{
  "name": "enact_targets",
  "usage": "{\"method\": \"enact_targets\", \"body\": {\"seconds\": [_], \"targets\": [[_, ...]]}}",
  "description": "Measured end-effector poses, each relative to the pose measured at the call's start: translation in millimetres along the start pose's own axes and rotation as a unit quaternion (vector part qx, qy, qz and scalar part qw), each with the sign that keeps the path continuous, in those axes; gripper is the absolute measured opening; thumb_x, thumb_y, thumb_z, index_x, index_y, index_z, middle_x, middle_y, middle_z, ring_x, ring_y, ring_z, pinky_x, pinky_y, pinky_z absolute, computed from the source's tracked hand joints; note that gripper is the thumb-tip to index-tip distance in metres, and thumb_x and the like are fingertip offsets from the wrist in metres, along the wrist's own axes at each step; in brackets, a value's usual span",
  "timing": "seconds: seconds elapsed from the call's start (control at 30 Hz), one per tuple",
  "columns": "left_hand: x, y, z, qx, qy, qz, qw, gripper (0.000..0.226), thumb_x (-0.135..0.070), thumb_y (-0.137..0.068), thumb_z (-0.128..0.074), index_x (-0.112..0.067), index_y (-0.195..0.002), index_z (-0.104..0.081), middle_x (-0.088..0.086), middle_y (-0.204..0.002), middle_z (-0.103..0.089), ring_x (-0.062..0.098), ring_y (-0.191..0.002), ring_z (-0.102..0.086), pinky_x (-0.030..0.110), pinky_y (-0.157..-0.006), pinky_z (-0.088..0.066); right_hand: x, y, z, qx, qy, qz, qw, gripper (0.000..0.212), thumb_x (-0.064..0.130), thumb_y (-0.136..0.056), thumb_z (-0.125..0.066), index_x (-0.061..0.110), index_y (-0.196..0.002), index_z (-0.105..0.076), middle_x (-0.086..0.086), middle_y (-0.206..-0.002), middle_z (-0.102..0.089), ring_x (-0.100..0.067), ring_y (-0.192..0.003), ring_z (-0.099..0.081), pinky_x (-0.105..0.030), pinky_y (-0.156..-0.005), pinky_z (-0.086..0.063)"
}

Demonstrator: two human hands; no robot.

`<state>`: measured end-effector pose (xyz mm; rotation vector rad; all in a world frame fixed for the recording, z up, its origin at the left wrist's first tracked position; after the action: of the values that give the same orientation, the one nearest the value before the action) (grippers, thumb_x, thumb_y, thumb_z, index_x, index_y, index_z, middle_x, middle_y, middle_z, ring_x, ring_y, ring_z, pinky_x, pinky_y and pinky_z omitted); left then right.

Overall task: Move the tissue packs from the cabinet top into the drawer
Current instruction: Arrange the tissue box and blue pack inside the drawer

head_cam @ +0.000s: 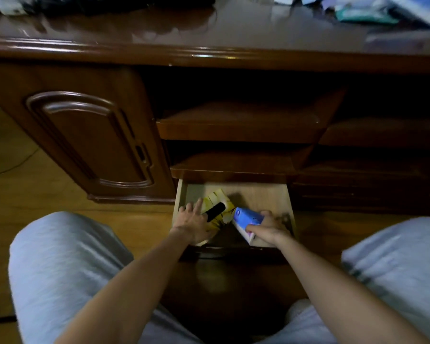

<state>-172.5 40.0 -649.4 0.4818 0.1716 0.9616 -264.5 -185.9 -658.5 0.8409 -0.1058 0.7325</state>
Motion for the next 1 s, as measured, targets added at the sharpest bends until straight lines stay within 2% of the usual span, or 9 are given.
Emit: {"method": "enact_targets", "body": {"seconds": [0.1,0.2,0.37,0.6,0.67,0.73,0.8,0.93,1.0], "targets": [[2.8,8.6,-4.9,0.001,-0.05,-0.034,0.998,0.058,-0.05,-0.1,-0.042,-0.029,-0.153,-0.034,0.012,-0.168,0.008,0.039,-0.145,-0.024,0.05,-0.116,-0.03,2.9,5.3,3.3,-0.012,-0.008,-0.008,1.0,0.084,0.058,-0.072,-0.072,0.029,-0.143,-0.037,-0.007,-0.134,-0.052,-0.031,-0.114,-0.056,-0.039,-0.092,-0.049],[2.0,9.4,-11.6,0.009,-0.128,-0.066,0.99,0.066,-0.03,-0.097,-0.059,-0.028,-0.155,-0.028,0.019,-0.166,0.014,0.043,-0.145,-0.023,0.05,-0.112,-0.037,2.9,5.7,0.5,-0.011,-0.011,-0.008,1.0,0.084,0.058,-0.073,-0.073,0.027,-0.142,-0.037,-0.008,-0.135,-0.051,-0.032,-0.115,-0.056,-0.04,-0.093,-0.049],[4.1,-0.5,4.0,0.045,-0.117,-0.08,0.989,0.071,-0.055,-0.096,-0.053,-0.03,-0.156,-0.024,0.012,-0.168,0.013,0.04,-0.143,-0.032,0.044,-0.101,-0.047,-3.4,-8.8,-2.1,0.003,-0.029,0.008,1.0,0.086,0.055,-0.071,-0.075,0.025,-0.143,-0.039,-0.008,-0.139,-0.05,-0.032,-0.121,-0.053,-0.044,-0.1,-0.048],[-1.7,-16.9,-0.9,0.056,-0.118,-0.097,0.987,0.065,-0.045,-0.098,-0.05,-0.024,-0.155,-0.026,0.011,-0.168,0.004,0.037,-0.138,-0.044,0.045,-0.095,-0.055,-20.6,-39.2,-13.3,0.01,-0.032,-0.004,0.999,0.084,0.052,-0.066,-0.079,0.019,-0.136,-0.047,-0.011,-0.135,-0.054,-0.033,-0.119,-0.055,-0.041,-0.096,-0.05],[-3.8,-20.9,-16.1,0.04,-0.044,-0.06,0.996,0.063,-0.049,-0.099,-0.045,-0.021,-0.153,-0.028,0.012,-0.167,-0.007,0.038,-0.144,-0.035,0.05,-0.105,-0.048,-14.2,-47.4,-18.0,0.006,-0.041,-0.01,0.999,0.084,0.056,-0.065,-0.076,0.018,-0.135,-0.049,-0.012,-0.131,-0.056,-0.033,-0.115,-0.057,-0.037,-0.09,-0.051],[-4.0,-23.1,-31.4,0.027,0.015,-0.029,0.999,0.07,-0.064,-0.096,-0.04,-0.017,-0.148,-0.036,0.012,-0.164,-0.019,0.039,-0.15,-0.021,0.055,-0.121,-0.024,-2.4,-53.0,-21.0,-0.014,-0.042,-0.001,0.999,0.086,0.059,-0.063,-0.074,0.019,-0.135,-0.05,-0.012,-0.129,-0.059,-0.034,-0.113,-0.059,-0.035,-0.085,-0.052],[-5.4,-24.7,-48.8,0.014,0.002,-0.046,0.999,0.073,-0.068,-0.095,-0.037,-0.014,-0.144,-0.044,0.012,-0.162,-0.029,0.032,-0.154,-0.011,0.052,-0.124,-0.007,6.1,-54.7,-27.4,-0.021,-0.037,0.009,0.999,0.086,0.058,-0.064,-0.075,0.021,-0.136,-0.048,-0.012,-0.131,-0.057,-0.035,-0.115,-0.057,-0.038,-0.089,-0.052],[6.9,-19.4,-68.7,-0.023,0.061,-0.025,0.998,0.074,-0.066,-0.1,-0.018,-0.016,-0.118,-0.07,0.006,-0.148,-0.053,0.02,-0.152,-0.017,0.046,-0.123,-0.007,9.2,-57.3,-44.7,-0.021,-0.046,0.027,0.998,0.086,0.054,-0.072,-0.075,0.024,-0.143,-0.038,-0.008,-0.135,-0.051,-0.033,-0.119,-0.053,-0.047,-0.096,-0.05],[11.4,-12.2,-77.4,-0.049,0.068,-0.022,0.996,0.078,-0.065,-0.1,-0.011,-0.018,-0.112,-0.073,0.006,-0.144,-0.057,0.018,-0.152,-0.019,0.044,-0.124,-0.008,8.0,-60.0,-51.9,-0.019,-0.038,0.031,0.999,0.091,0.054,-0.074,-0.074,0.026,-0.148,-0.03,-0.009,-0.137,-0.048,-0.034,-0.119,-0.052,-0.045,-0.094,-0.049]]}}
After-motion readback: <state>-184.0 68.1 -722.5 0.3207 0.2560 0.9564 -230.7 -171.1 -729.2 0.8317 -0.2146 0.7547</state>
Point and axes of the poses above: each hand's wrist, its own y-axis away from the middle knuckle, its own z-axis out of the back of the hand, x = y × z, the point moved 5 cm from there along -y, towards the middle knuckle
